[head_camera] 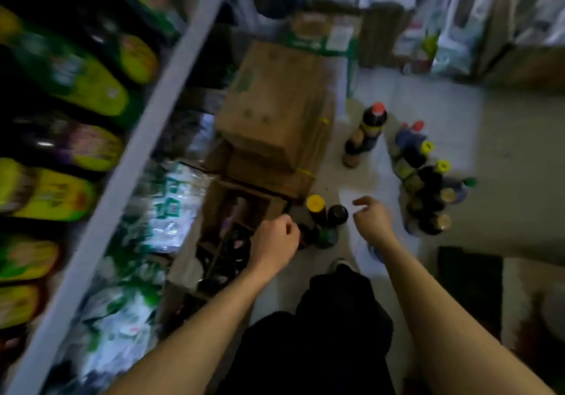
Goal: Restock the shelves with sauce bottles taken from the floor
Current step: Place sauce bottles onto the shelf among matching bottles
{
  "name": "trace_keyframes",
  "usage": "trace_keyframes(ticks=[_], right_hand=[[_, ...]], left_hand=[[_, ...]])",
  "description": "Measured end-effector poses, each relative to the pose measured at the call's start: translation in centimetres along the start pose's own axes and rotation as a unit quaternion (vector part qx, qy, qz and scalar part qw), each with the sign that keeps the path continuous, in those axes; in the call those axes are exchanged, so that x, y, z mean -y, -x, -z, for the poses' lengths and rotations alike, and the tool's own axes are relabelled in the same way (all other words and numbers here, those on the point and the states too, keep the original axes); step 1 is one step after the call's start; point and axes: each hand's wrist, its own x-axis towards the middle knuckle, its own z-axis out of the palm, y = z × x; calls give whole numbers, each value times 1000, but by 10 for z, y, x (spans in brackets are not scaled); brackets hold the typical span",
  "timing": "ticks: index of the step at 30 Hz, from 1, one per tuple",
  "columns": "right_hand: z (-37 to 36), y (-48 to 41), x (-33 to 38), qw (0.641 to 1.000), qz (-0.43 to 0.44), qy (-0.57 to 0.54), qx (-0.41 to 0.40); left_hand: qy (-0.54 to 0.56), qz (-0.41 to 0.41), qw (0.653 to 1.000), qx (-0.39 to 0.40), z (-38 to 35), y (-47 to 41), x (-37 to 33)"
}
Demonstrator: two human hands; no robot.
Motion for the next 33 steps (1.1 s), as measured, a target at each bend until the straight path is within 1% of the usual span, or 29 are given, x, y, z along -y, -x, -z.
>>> trace_keyframes(ticks=[2, 4, 6, 8, 9, 11, 13, 15, 17, 19, 21, 22, 24, 26, 27, 29, 31, 33], right_hand=[[-34, -42, -42, 998, 30, 42, 44], [-67, -81, -74, 992, 60, 84, 74], [-93, -116, -101, 985, 94, 130, 66], [-110, -144, -118, 979, 141, 137, 47], [-116, -156, -124, 978, 164, 124, 45], [-119, -170, -128, 978, 178, 85, 61], [-119, -177, -128, 985, 162, 29, 60], [-114, -176, -122, 991, 130, -35, 29], [-98, -169, -111, 989, 117, -94, -5], [-69, -157, -96, 983, 126, -132, -28], [-35, -138, -72, 975, 163, -146, -29], [-20, -126, -57, 970, 189, -154, -24], [5, -100, -23, 959, 230, -163, -30], [23, -76, 7, 951, 253, -168, -47], [28, -66, 21, 948, 255, -186, -38], [36, -48, 45, 944, 251, -212, -32], [38, -34, 65, 940, 258, -215, -64], [37, -20, 82, 940, 262, -189, -107]], left_hand=[[3, 4, 999, 42, -56, -39, 18], [3, 9, 999, 48, -103, -77, 35], [19, 16, 1000, 18, -140, -107, 46], [46, 21, 998, -28, -167, -128, 54], [57, 22, 997, -51, -177, -136, 56], [75, 19, 994, -81, -192, -147, 61], [98, 14, 990, -98, -197, -148, 67], [125, 9, 986, -106, -195, -146, 73], [147, 0, 983, -108, -185, -141, 75], [172, -40, 978, -106, -173, -140, 69], [208, -88, 970, -86, -158, -142, 56], [235, -109, 964, -57, -150, -141, 48], [309, -153, 938, 25, -133, -137, 28], [382, -202, 895, 111, -116, -128, 7], [424, -214, 866, 156, -106, -121, -2], [514, -196, 796, 251, -91, -108, -15], [570, -170, 730, 336, -77, -96, -21], [600, -171, 678, 389, -67, -86, -20]])
